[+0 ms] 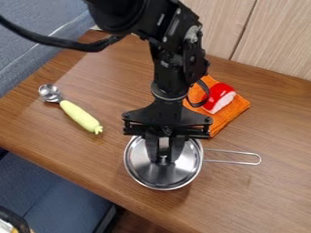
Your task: Move the pot lid to the upper left side of the table
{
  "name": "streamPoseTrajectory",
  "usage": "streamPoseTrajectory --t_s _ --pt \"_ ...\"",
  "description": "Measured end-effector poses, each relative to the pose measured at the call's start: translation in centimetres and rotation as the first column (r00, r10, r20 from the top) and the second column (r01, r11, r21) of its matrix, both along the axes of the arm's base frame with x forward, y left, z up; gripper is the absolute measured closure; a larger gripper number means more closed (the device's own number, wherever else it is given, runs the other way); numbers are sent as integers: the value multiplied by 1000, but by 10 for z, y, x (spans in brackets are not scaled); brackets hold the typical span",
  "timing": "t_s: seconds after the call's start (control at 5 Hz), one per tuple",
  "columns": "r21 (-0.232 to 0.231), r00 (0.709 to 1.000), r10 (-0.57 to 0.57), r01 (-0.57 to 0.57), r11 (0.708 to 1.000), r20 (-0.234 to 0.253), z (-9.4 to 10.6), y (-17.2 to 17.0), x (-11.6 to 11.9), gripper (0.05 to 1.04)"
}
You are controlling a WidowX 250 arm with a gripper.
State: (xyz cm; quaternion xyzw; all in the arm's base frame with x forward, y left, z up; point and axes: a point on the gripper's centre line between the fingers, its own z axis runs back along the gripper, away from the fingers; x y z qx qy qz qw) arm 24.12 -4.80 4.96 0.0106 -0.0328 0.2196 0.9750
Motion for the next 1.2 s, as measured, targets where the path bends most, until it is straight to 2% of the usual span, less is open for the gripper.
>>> streamPoseTrajectory --t_s 0.4,0.6,0.8,1.0,1.2 --pt "15 1000 -14 14 1000 6 9 -1 -6 793" --pt "6 997 13 -14 1000 82 38 3 2 794" --pt "-11 987 72 -72 997 142 59 15 20 794" --pt "-34 976 135 -131 991 171 70 29 44 794" --pt "-55 953 240 -234 971 183 71 53 81 794"
